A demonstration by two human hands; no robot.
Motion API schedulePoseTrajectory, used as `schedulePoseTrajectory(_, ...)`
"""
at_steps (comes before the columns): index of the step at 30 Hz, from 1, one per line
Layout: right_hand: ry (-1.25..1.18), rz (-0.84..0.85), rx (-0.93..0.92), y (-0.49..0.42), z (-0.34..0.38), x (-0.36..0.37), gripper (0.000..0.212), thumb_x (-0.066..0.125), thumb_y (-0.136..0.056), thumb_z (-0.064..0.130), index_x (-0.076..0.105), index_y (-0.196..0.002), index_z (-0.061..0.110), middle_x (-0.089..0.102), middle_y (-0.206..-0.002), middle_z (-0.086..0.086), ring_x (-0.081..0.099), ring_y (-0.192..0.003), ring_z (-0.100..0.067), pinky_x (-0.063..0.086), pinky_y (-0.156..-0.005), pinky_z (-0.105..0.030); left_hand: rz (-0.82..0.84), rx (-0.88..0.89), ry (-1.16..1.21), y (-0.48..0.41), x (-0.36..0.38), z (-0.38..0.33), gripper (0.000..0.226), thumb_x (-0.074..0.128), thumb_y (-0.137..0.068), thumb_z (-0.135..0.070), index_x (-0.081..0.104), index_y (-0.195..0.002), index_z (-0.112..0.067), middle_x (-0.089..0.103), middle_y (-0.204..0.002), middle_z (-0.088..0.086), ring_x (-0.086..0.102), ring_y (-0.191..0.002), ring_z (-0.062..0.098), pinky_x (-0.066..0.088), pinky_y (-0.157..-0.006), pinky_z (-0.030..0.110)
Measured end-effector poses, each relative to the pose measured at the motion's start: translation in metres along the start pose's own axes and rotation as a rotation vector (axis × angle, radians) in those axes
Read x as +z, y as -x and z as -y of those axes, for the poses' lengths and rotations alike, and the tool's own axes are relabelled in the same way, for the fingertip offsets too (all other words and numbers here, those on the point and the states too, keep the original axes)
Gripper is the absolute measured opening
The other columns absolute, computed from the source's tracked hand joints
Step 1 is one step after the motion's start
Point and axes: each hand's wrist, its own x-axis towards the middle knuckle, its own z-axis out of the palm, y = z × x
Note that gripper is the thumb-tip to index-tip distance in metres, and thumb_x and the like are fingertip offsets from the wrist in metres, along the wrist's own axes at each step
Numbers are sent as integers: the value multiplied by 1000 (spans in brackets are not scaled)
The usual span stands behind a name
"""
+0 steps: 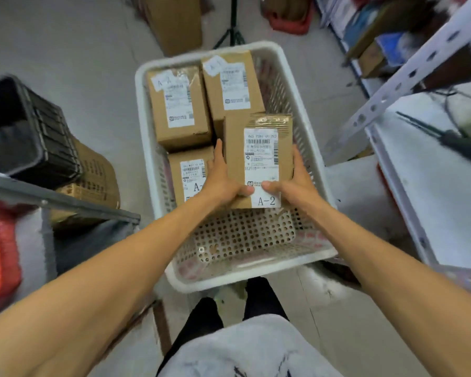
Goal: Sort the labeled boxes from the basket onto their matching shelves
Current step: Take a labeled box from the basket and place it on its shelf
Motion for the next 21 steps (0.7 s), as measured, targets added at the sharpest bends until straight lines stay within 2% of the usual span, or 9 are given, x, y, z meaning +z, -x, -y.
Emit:
schedulePoseTrajectory(4,6,-21,-26,39,30,2,113,82,-65,4,12,-151,29,53,-136,6,52,-124,-15,43,-105,-46,23,64,37,40,-22,-8,131,86,-66,-8,-11,-152,-28,28,-153,8,30,-140,25,32,-113,45)
schedulePoseTrajectory(7,5,-49,-35,69,39,7,122,83,-66,5,1,-153,28,46,-145,1,46,-130,-19,40,-107,-48,21,158,63,66,-33,-11,126,84,-66,-1,-3,-152,-30,35,-148,5,36,-135,23,46,-98,26)
schedulePoseTrajectory(8,-6,-59,-47,78,42,8,123,83,-66,4,0,-153,28,45,-146,1,45,-131,-19,40,-107,-48,17,184,54,75,-36,-14,126,84,-65,0,-1,-152,-32,36,-146,4,38,-134,23,45,-98,27)
schedulePoseTrajectory(11,-69,-77,-80,102,49,8,126,82,-64,-1,-2,-153,30,42,-148,0,44,-132,-19,41,-106,-49,12,252,-27,95,-41,-25,129,87,-61,-6,0,-151,-37,37,-144,4,38,-134,23,37,-109,46)
schedulePoseTrajectory(13,-97,-87,-118,120,50,5,127,83,-64,-2,-1,-153,32,40,-148,1,46,-130,-19,43,-105,-49,0,296,-74,111,-43,-29,130,89,-60,-11,0,-150,-41,39,-143,3,40,-132,23,36,-109,50)
schedulePoseTrajectory(16,-81,-83,-160,151,45,0,129,85,-64,4,-3,-153,33,36,-152,2,43,-133,-17,43,-105,-44,-9,354,-103,139,-39,-25,130,89,-59,-16,-1,-149,-43,40,-144,1,39,-132,23,36,-108,52)
schedulePoseTrajectory(19,-92,-102,-161,191,30,-7,132,85,-65,4,-9,-152,33,30,-156,3,39,-131,-9,45,-92,-22,0,404,-113,174,-21,-12,128,89,-60,-19,1,-150,-37,38,-147,-2,39,-133,20,37,-109,48)
schedulePoseTrajectory(20,-102,-115,-164,206,22,-10,131,85,-65,3,-9,-152,33,30,-155,3,39,-129,-8,43,-88,-17,10,412,-112,187,-12,-6,127,89,-61,-19,0,-150,-35,39,-147,-3,39,-133,19,37,-109,46)
schedulePoseTrajectory(21,-106,-129,-166,223,12,-13,131,85,-65,1,-8,-152,33,33,-154,2,40,-127,-9,43,-89,-18,19,416,-113,200,-2,0,128,89,-61,-18,0,-151,-34,40,-146,-2,41,-132,18,38,-108,44)
